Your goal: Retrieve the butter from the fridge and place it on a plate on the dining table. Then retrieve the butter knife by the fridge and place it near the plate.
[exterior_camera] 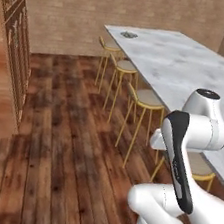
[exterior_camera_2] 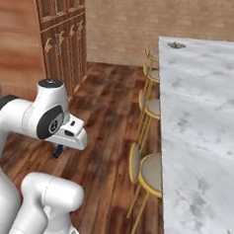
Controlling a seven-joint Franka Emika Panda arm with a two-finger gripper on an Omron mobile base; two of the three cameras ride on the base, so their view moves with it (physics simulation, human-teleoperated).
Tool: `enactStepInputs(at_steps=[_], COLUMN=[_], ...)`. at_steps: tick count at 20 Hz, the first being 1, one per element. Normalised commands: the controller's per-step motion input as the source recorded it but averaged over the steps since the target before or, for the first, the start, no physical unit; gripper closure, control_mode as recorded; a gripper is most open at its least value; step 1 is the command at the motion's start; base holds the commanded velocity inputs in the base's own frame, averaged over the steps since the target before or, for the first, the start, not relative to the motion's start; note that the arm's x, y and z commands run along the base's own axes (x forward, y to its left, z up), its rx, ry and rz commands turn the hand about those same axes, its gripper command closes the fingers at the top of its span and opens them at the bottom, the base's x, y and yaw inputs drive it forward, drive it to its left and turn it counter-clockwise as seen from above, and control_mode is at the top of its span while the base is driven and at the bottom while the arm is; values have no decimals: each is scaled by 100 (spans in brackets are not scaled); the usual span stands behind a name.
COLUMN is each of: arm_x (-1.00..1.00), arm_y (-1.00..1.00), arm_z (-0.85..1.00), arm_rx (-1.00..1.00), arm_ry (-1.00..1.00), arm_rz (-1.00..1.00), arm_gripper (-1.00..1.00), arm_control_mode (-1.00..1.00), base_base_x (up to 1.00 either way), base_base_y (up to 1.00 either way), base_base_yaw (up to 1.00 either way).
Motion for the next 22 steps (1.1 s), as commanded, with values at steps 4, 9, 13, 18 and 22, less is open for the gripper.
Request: enactStepInputs(at_steps=[4,9,13,18,22], arm_x=[0,0,0,0,0], arm_y=[0,0,0,0,0], arm_z=[0,0,0,0,0], arm_rx=[0,0,0,0,0], arm_ry=[0,0,0,0,0], arm_rz=[0,0,0,0,0], arm_gripper=[100,100,100,100,100], arm_control_mode=[100,100,100,100,100], base_base_x=[96,100,100,100,100], base_base_y=[70,62,56,48,50], base_base_yaw=[-38,-20,-12,-14,-17])
